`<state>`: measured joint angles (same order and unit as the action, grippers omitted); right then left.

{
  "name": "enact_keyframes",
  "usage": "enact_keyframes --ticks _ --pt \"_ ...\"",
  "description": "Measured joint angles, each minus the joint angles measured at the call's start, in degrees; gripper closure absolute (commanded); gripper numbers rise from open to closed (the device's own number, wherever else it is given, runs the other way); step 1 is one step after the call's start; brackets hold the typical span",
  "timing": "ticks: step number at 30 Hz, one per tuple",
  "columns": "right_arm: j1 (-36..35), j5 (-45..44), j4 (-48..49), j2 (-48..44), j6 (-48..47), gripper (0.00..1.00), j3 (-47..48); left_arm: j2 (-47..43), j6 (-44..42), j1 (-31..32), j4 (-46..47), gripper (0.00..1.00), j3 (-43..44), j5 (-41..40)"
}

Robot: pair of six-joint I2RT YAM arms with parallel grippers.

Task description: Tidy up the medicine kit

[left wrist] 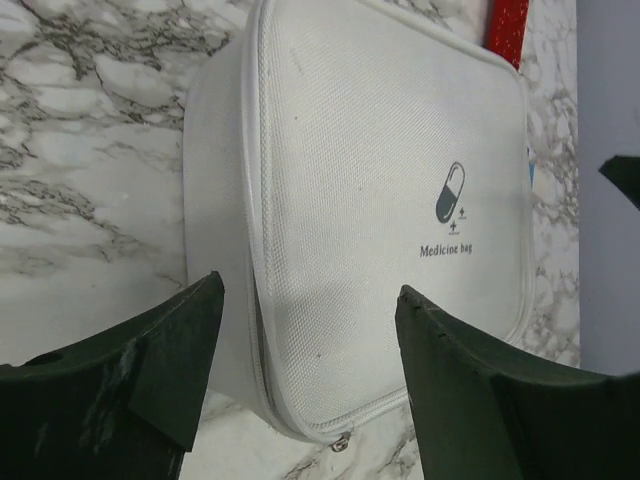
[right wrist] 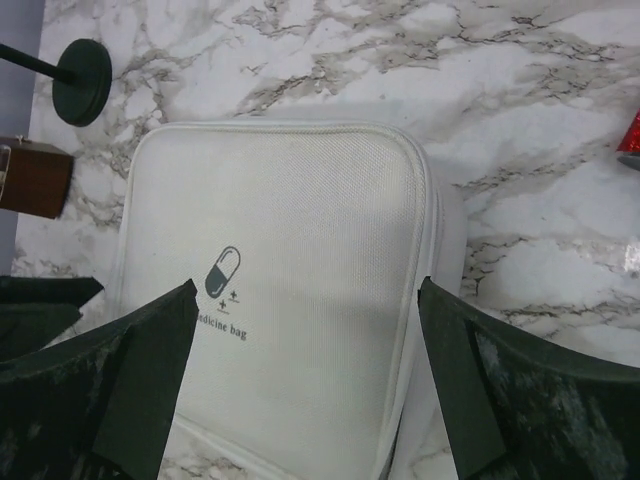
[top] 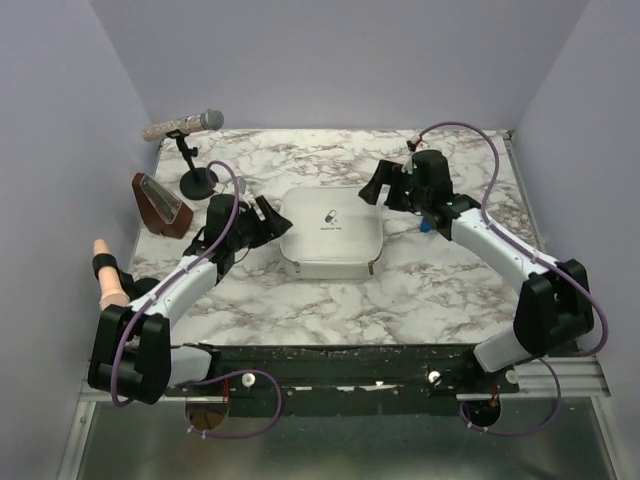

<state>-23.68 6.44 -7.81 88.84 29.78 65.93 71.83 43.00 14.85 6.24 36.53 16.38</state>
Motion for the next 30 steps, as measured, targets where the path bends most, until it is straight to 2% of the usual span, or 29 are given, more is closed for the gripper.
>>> enact_keyframes --ticks 8,14,21,26,30 --pt "-1.29 -0.26 -1.97 -17.97 -3.15 0.13 -15.67 0.55 -1.84 -0.11 -6.54 0.19 6.86 -6.84" --pt "-8.66 -2.91 -4.37 -27.98 -5.64 0.13 -24.11 -5.35 -2.12 1.81 -11.02 0.19 7.80 -9.49" --pt "-13.22 -8.13 -6.27 -22.80 -7.32 0.16 -23.76 -2.80 0.50 15.85 -10.45 0.20 8.17 -9.66" --pt "-13.38 -11.98 -9.64 -17.44 -7.34 0.17 -22.56 0.09 1.86 17.79 -10.14 0.20 6.23 -10.08" --pt "-13.64 -14.88 -11.65 -16.98 -7.04 0.19 -22.27 1.36 2.27 17.77 -9.25 0.21 5.77 -10.88"
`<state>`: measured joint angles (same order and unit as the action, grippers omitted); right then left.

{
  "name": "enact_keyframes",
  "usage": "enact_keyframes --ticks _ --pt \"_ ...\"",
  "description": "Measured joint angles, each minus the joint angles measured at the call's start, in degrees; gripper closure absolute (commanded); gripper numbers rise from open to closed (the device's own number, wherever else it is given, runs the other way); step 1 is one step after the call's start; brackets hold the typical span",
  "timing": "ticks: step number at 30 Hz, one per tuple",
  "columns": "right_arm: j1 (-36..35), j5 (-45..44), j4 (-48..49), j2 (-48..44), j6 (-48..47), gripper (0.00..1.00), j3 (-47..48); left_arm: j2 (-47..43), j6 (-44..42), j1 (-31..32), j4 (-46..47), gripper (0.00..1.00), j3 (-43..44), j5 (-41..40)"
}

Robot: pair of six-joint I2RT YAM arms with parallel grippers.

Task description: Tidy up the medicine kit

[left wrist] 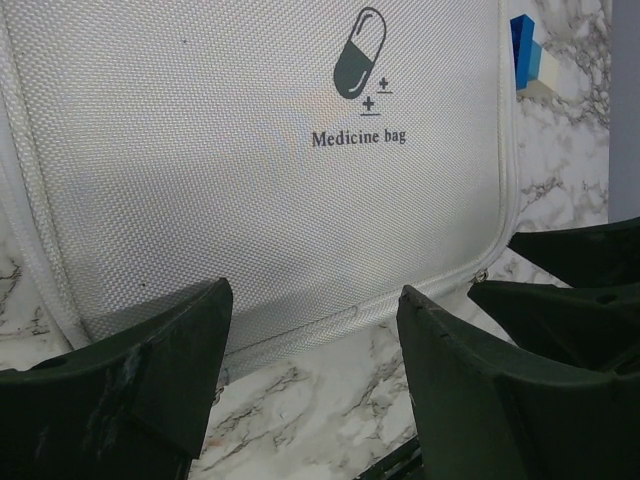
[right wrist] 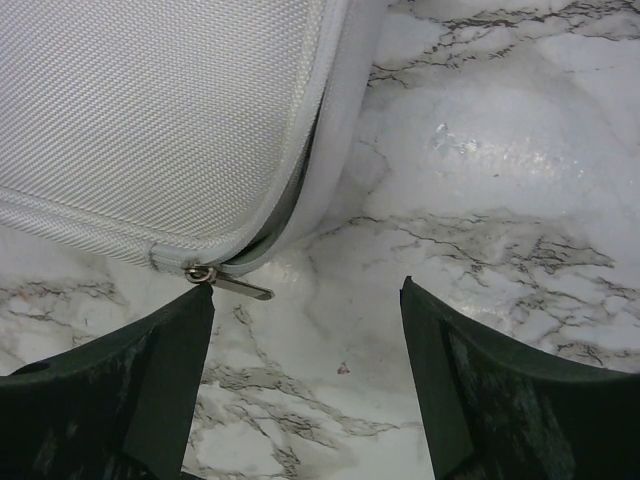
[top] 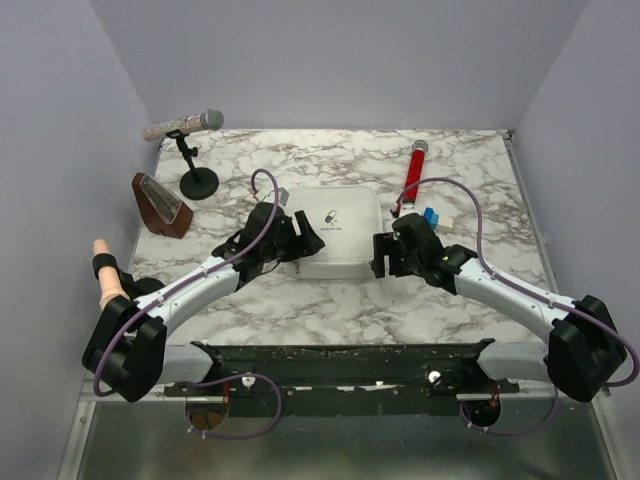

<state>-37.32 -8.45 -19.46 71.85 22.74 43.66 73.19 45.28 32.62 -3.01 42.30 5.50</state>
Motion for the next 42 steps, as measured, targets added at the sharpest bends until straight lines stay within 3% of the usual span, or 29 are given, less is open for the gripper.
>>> enact_keyframes --ticks 8,14,24,30,42 --pt "0.02 -7.04 -4.61 -5.70 0.74 0.21 0.00 0.48 -0.90 -0.22 0.13 0.21 0.00 -1.27" --pt "-0.87 -3.91 -2.56 -9.70 -1.73 0.19 0.07 1.03 -1.77 -1.55 0.74 0.21 0.02 -1.20" --pt "-4.24 -3.26 -2.95 3.89 -2.58 0.19 5.95 1.09 -2.36 -1.77 1.01 0.21 0.02 -0.83" --pt "-4.42 -5.49 -3.80 5.38 -0.83 0.21 6.40 1.09 -2.40 -1.81 1.03 0.21 0.00 -0.76" --pt "-4.00 -10.86 -8.87 -8.24 0.55 0.30 3.06 1.09 -2.62 -3.13 1.22 0.21 -0.11 -0.28"
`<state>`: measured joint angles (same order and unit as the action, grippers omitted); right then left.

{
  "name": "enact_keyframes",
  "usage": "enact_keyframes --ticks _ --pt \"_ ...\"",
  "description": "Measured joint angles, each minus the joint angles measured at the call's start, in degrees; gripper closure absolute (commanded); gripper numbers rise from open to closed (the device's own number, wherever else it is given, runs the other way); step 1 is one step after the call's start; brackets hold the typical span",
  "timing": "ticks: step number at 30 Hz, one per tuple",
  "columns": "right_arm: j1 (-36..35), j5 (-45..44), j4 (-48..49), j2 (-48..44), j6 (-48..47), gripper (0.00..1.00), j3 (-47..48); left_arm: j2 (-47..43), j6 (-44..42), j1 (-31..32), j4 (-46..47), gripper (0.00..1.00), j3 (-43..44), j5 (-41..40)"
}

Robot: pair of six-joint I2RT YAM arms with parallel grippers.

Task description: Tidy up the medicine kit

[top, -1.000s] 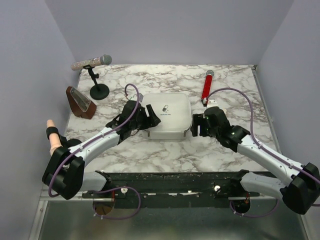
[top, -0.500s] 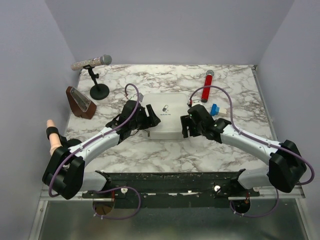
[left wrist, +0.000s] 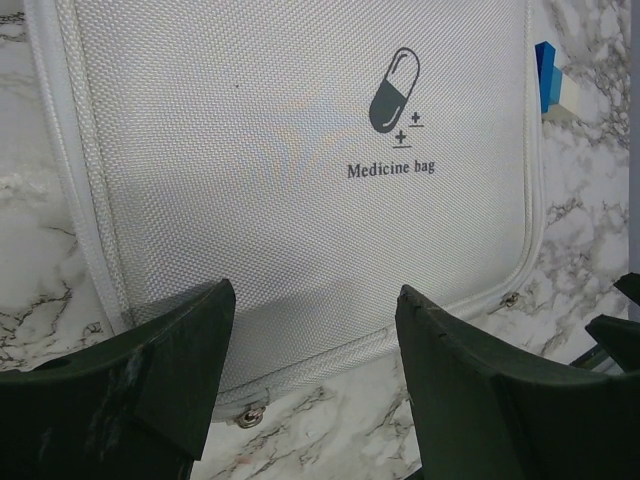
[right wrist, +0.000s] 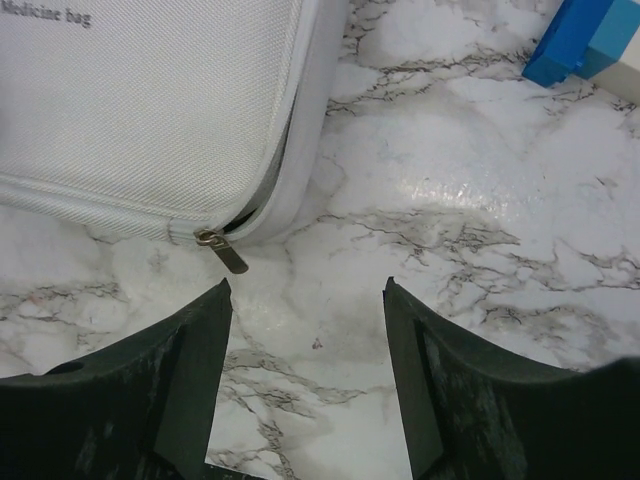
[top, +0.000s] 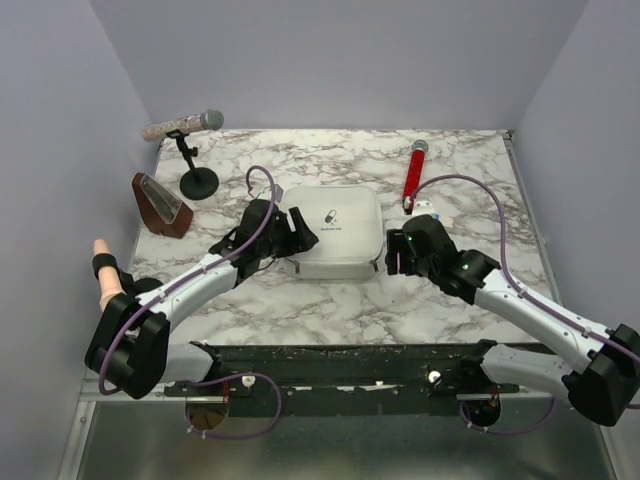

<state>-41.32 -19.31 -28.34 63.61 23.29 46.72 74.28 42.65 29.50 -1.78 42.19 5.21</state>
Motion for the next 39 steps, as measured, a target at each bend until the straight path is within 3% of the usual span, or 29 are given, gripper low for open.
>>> enact_keyframes --ticks 5,11,23,39 --pt "-0.02 4.76 2.49 -1.53 -2.62 0.32 -0.15 -0.02 0.00 -0.20 0.13 0.21 -0.02 0.17" --pt "-0.24 11.26 5.31 6.29 -5.60 0.37 -0.11 -0.26 0.02 -0.35 1.09 0.21 -0.81 0.48" --pt "-0.24 12.70 9.46 12.28 -6.47 0.40 -0.13 -2.49 0.04 -1.70 1.79 0.22 -2.78 1.27" --pt "-0.37 11.96 10.78 15.52 -7.34 0.80 -0.33 -3.45 0.02 -3.54 0.37 0.22 -2.78 1.92"
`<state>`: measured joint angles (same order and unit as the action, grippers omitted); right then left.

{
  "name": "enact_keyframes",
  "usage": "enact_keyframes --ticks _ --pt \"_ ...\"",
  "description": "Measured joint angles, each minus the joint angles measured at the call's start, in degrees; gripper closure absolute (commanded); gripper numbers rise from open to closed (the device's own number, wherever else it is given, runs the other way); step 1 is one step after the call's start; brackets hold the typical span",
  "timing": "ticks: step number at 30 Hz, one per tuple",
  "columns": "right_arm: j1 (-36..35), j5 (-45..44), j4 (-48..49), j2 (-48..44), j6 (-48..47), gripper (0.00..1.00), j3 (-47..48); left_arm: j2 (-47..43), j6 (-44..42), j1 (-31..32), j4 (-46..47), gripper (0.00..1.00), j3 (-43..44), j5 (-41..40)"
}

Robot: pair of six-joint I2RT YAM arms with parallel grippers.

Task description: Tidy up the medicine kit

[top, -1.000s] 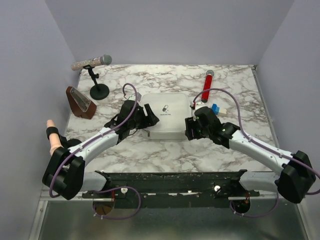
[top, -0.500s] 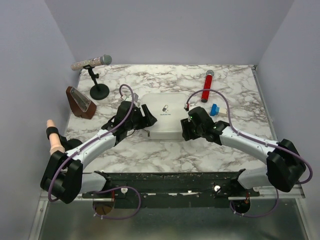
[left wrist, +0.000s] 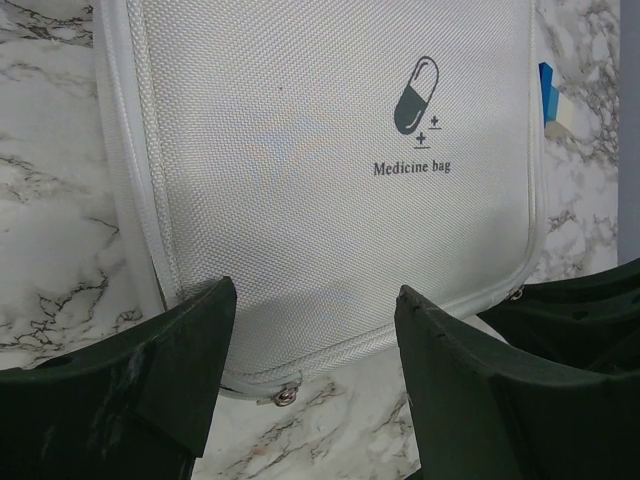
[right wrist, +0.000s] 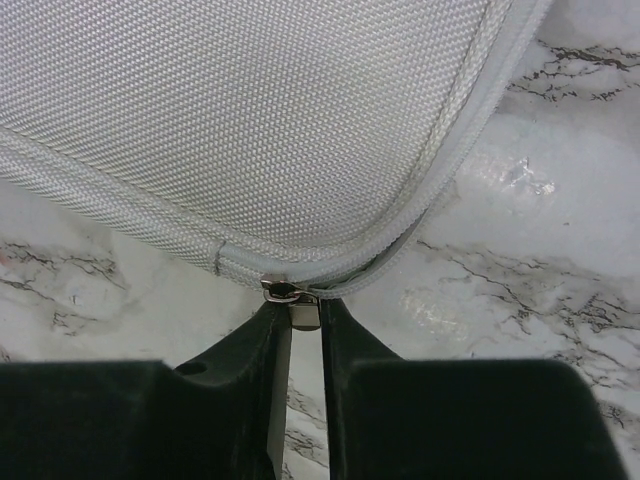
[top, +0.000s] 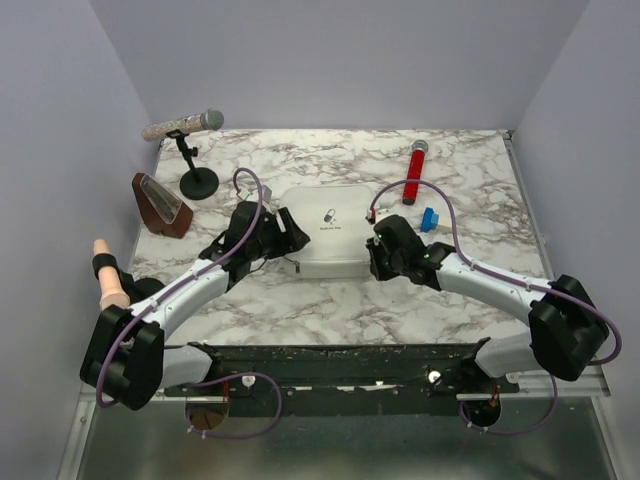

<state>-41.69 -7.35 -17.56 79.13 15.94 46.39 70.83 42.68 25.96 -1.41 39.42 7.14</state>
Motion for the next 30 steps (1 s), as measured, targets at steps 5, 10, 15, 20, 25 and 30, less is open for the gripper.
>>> enact_keyframes --ticks 5,10,15,20,25,30 --pt "0.00 -0.11 0.04 -0.48 0.04 0.99 -0.24 -0.37 0.04 -0.55 -0.46 0.23 0.00 0.13" --pt "0.00 -0.09 -0.04 -0.90 0.04 0.99 -0.31 -2.12 1.09 -0.87 -1.64 0.09 -0.26 0.35" --pt "-0.07 0.81 0.39 -1.84 0.68 0.99 -1.18 -8.37 6.47 -0.13 -2.05 0.01 -3.72 1.27" --pt "-2.08 1.49 0.74 -2.01 1.95 0.99 -1.62 -14.34 11.21 2.78 -5.01 0.01 -7.61 1.03" --pt "-6.29 1.70 0.70 -0.98 2.82 0.99 -0.98 -15.85 14.86 3.43 -7.89 0.01 -11.76 0.94" --pt "-7.74 1.79 0.13 0.92 3.50 0.99 1.03 -16.85 17.29 3.43 -8.22 0.01 -14.43 -0.50"
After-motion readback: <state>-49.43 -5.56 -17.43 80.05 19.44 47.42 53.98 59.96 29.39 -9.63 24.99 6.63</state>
